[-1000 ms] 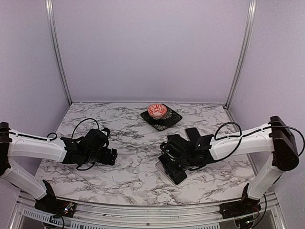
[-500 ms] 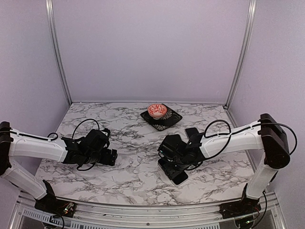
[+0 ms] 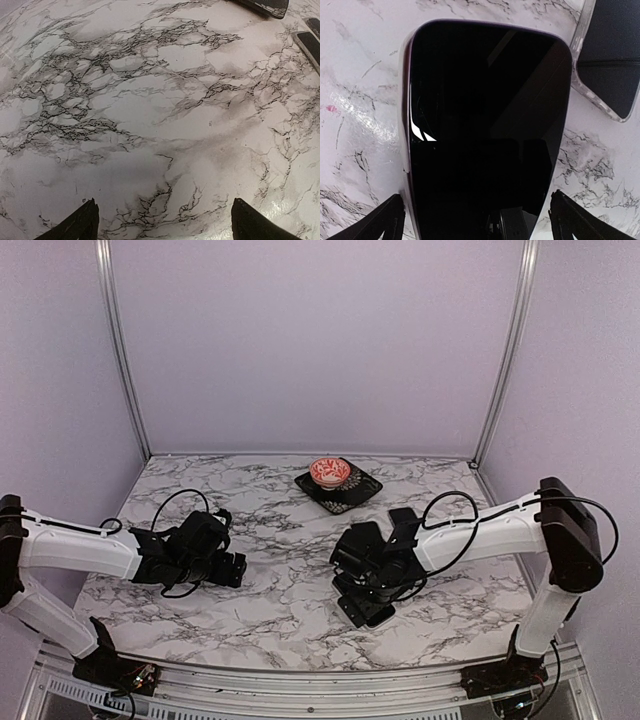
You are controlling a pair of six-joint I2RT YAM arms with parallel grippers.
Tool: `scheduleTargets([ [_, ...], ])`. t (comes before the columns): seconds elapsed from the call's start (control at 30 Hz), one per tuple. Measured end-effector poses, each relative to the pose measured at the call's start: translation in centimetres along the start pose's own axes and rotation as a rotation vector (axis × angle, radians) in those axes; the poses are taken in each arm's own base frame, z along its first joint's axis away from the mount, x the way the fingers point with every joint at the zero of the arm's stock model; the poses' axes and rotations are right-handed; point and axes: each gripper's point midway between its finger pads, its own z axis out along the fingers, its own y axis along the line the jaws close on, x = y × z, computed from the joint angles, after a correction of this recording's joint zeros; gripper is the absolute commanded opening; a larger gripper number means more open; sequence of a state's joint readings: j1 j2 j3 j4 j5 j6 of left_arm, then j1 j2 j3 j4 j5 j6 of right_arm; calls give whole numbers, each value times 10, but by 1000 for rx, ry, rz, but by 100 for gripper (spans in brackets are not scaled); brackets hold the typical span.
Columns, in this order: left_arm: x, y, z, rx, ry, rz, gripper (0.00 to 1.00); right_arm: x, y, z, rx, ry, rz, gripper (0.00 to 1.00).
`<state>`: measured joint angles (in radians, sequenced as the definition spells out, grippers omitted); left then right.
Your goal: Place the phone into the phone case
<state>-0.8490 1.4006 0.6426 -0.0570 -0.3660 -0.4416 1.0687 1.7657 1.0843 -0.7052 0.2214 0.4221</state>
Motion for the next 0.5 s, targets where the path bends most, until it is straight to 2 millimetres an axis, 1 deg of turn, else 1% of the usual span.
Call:
scheduleTargets([
  [0.2,1,0,1,-2,4,2,93,4,0,2,-48,39,21,99],
  [0.23,1,0,1,-2,5,2,93,4,0,3,-63,50,28,97],
  [0.3,1,0,1,-1,5,3,93,5,2,5,-91,66,35,91],
  [0.37,1,0,1,-1,5,3,93,5,4,6,-118,79,38,84],
  [0.5,1,0,1,-1,5,4,93,5,7,6,-137,88,30,71],
])
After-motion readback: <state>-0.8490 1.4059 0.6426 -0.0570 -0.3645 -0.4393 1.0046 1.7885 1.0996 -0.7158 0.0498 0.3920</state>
